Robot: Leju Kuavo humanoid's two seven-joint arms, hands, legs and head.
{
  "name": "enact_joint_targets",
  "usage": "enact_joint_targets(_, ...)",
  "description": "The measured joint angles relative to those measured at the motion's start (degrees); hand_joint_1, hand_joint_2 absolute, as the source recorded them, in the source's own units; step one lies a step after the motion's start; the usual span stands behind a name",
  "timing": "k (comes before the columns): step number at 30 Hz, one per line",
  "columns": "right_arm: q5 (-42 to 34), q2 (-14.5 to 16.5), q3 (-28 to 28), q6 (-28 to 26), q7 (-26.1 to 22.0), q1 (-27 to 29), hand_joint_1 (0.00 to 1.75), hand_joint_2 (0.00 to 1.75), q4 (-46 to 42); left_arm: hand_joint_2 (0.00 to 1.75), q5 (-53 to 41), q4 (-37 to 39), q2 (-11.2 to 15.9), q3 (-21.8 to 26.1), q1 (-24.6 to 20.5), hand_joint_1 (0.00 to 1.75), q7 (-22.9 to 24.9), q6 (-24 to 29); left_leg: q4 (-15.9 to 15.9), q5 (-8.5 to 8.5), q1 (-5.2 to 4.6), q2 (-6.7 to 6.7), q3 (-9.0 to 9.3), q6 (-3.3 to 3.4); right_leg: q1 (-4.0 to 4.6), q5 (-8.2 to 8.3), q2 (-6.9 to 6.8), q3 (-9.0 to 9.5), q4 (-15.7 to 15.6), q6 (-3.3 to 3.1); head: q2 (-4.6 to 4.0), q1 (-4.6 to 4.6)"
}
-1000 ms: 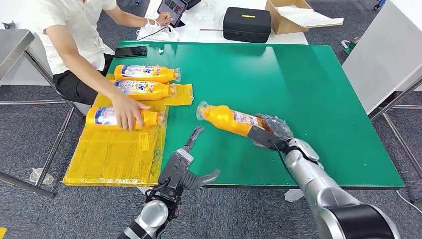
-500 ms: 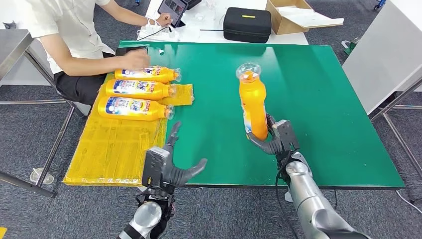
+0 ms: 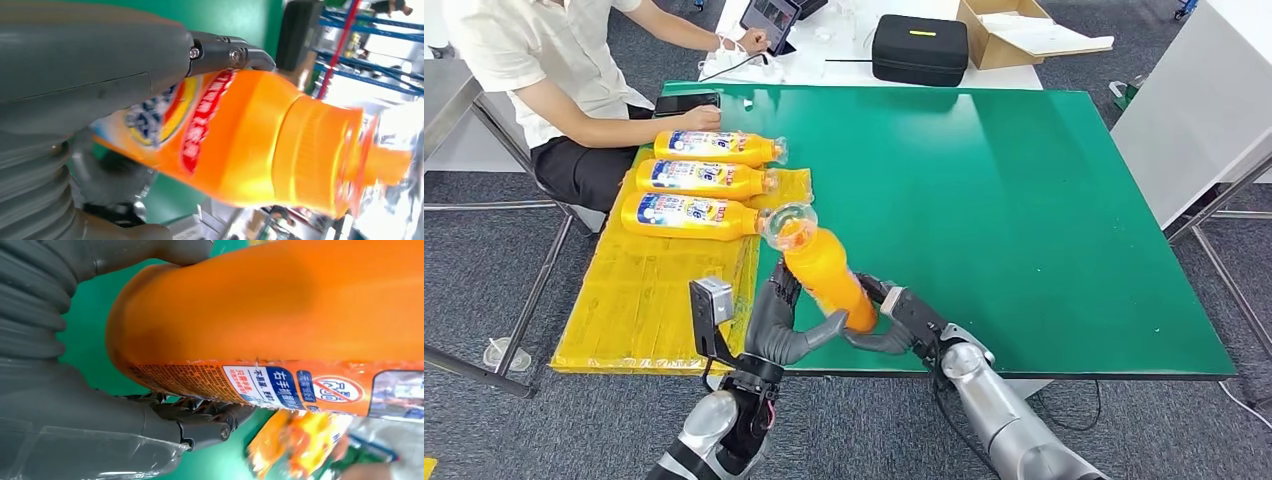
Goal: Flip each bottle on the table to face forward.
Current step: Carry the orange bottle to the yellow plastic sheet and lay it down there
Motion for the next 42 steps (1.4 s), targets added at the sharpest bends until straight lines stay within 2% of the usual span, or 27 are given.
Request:
enact_joint_targets(6, -0.6, -0.8, 5.2, 0.6, -4.0, 0.3, 1.75, 1.75, -0.6, 1.75, 1.4, -0.4, -0.1, 0.9, -0.3, 0.00, -1.1, -3.0, 0.0, -0.01, -0.02, -0.02, 0.00, 0.00, -0.01, 0.00, -0.01, 0.00, 0.0, 0.00, -0.01, 0.01)
enact_joint_targets(10, -1.3, -1.2, 6.9, 0.9, -4.7, 0.4, 1.75, 1.75, -0.6, 1.75, 0.9, 0.0, -0.3, 1.1, -0.7, 1.75, -0.8, -1.3, 0.0, -0.01, -0.02, -0.01, 0.01, 0.00, 0.00, 0.00, -0.01, -0.01, 0.0, 0.00, -0.01, 0.00)
enact_joint_targets(13, -2.0, -1.2, 7.4, 0.6, -4.3, 0.6, 1.72, 1.75, -0.7, 1.75, -1.3, 1.0, -0.7, 1.1, -1.5, 1.75, -0.8, 2.7, 0.0, 0.00, -0.02, -0.02, 0.01, 0.00, 0.01, 0.00, -0.01, 0.00, 0.0, 0.00, -0.01, 0.01)
enact_joint_targets(15, -2.7, -1.3, 7.4, 0.1, -3.9, 1.0, 1.64, 1.75, -0.9, 1.75, -1.7, 1.8, -1.1, 1.1, -2.0, 1.75, -0.9, 3.5, 0.0, 0.00, -0.02, -0.01, 0.00, 0.00, 0.01, 0.00, -0.01, 0.00, 0.0, 0.00, -0.01, 0.01)
enact_joint_targets(16, -3.3, -1.3, 7.4, -0.2, -3.7, 1.2, 1.51, 1.75, -1.1, 1.75, -1.6, 2.1, -1.2, 1.1, -2.2, 1.75, -0.8, 3.3, 0.0, 0.00, -0.02, -0.01, 0.00, 0.00, 0.01, 0.00, -0.01, 0.00, 0.0, 0.00, -0.01, 0.01)
enact_joint_targets(19, -5.4, -1.4, 7.1, -0.8, -3.1, 2.1, 0.31, 1.75, -1.8, 1.75, -1.7, 2.6, -1.2, 1.2, -2.3, 1.75, -1.0, 3.2, 0.0, -0.01, -0.02, -0.01, -0.01, 0.00, 0.01, 0.00, -0.01, 0.00, 0.0, 0.00, -0.01, 0.01)
enact_joint_targets(20, -6.1, -1.4, 6.9, -1.2, -3.0, 2.5, 0.02, 1.75, -2.1, 1.75, -2.1, 2.7, -1.2, 1.2, -2.3, 1.75, -1.2, 3.6, 0.0, -0.01, -0.02, -0.02, -0.01, 0.00, 0.01, 0.00, -0.01, 0.00, 0.0, 0.00, -0.01, 0.01)
enact_joint_targets(25, -7.7, -0.9, 4.7, -4.4, -3.7, 4.6, 0.00, 1.75, -4.9, 1.75, -6.0, 2.1, -1.0, 2.1, -2.2, 1.75, -2.3, 8.3, 0.0, -0.02, -0.01, 0.00, -0.02, 0.00, 0.02, -0.01, -0.01, -0.02, 0.0, -0.01, -0.01, -0.01)
enact_joint_targets(28, -6.3, -0.5, 2.8, -10.8, -4.0, 6.0, 0.00, 0.44, -6.7, 1.75, -8.3, 0.6, -0.6, 3.1, -1.7, 1.75, -2.2, 10.9, 0.0, -0.01, -0.01, -0.04, -0.02, -0.01, 0.02, -0.02, -0.02, -0.02, 0.0, -0.02, -0.01, 0.02)
enact_joint_targets(29, -5.1, -0.3, 2.1, -14.9, -4.1, 6.6, 0.00, 0.44, -7.2, 1.75, -9.2, -0.1, -0.4, 3.4, -1.6, 1.75, -1.9, 12.1, 0.0, -0.01, -0.01, -0.05, -0.02, -0.01, 0.02, -0.02, -0.02, -0.02, 0.0, -0.02, -0.01, 0.02)
enact_joint_targets(32, -0.7, 0.5, -0.9, -29.9, -4.9, 8.3, 0.00, 1.75, -8.6, 1.75, -13.1, -2.4, 0.6, 4.5, -1.0, 1.75, -1.1, 17.0, 0.0, -0.01, -0.01, -0.01, -0.02, -0.01, 0.02, -0.02, -0.01, -0.02, 0.0, -0.02, -0.01, 0.01)
enact_joint_targets(34, -0.2, 0.6, -2.9, -39.3, -5.5, 10.0, 0.00, 1.75, -10.8, 1.75, -16.8, -3.9, 1.5, 5.1, -0.7, 1.75, -0.8, 20.5, 0.0, -0.01, -0.01, -0.09, -0.03, -0.01, 0.02, -0.02, -0.03, -0.02, 0.0, -0.02, -0.01, 0.02)
enact_joint_targets(37, -4.2, 0.7, -5.3, -51.6, -6.0, 13.8, 0.00, 1.75, -18.2, 1.75, -26.0, -5.6, 3.2, 5.7, -0.2, 1.75, 0.2, 27.4, 0.0, -0.02, -0.01, -0.20, -0.05, -0.01, 0.02, -0.04, -0.05, -0.03, 0.0, -0.02, -0.01, 0.02)
enact_joint_targets(39, -6.2, 0.8, -7.3, -55.4, -6.1, 16.7, 0.00, 1.75, -23.7, 1.75, -34.2, -6.2, 4.5, 5.9, -0.1, 1.75, 2.4, 31.1, 0.0, -0.04, 0.00, -0.20, -0.06, -0.02, 0.02, -0.05, -0.05, -0.03, 0.0, -0.02, -0.01, 0.01)
enact_joint_targets(42, -7.9, 1.0, -10.1, -56.1, -6.1, 20.3, 0.00, 1.75, -30.5, 1.75, -46.3, -6.1, 6.5, 5.7, -0.4, 1.75, 8.2, 32.4, 0.0, -0.07, -0.01, -0.19, -0.06, -0.03, 0.01, -0.06, -0.04, -0.06, 0.0, -0.02, 0.00, 0.01)
